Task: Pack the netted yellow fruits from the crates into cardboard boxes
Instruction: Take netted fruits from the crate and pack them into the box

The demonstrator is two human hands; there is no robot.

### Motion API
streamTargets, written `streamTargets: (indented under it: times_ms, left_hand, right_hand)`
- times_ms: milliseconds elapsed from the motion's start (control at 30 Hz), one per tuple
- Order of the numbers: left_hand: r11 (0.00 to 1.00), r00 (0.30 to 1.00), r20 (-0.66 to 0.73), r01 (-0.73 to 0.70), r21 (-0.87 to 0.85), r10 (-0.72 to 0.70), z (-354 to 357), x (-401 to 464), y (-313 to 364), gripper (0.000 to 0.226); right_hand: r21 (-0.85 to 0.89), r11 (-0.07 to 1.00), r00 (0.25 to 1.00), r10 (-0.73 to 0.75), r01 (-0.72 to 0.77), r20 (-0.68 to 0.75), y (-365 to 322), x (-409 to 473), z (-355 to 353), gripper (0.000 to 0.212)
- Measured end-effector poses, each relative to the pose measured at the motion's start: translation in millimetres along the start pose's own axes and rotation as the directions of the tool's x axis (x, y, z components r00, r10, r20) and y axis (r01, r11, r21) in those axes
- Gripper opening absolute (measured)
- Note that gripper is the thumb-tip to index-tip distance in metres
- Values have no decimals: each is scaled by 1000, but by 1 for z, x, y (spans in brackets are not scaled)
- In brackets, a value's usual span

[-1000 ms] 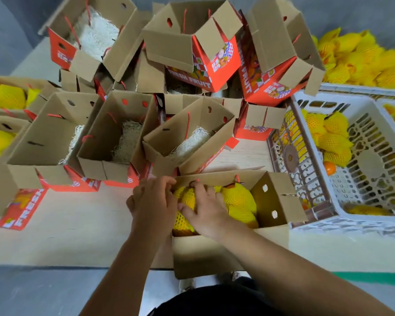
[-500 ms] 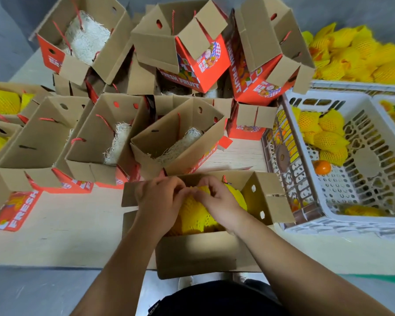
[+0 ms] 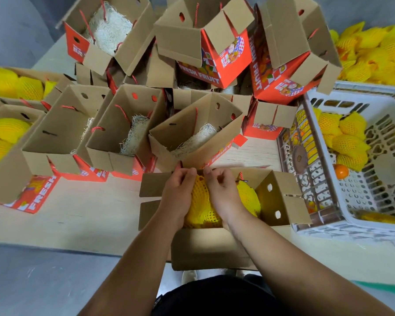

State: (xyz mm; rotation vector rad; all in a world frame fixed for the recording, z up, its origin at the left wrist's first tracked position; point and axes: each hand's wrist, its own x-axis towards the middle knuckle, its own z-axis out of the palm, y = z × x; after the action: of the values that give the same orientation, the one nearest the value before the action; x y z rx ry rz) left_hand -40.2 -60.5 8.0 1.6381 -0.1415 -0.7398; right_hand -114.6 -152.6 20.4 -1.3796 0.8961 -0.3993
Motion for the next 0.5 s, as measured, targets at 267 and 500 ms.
streamTargets:
  times_ms: [267,500]
  left_hand:
    - [994,987,-123,-101,35,104,1,-3,3,7]
    - [957,951,-127,-270,109,283,1,-3,23,22]
  right_hand:
    - [-120,967,918,252,-226,307,-1,2,-7,36]
    - [-732,661,975,2,164,220,12,3,16,49]
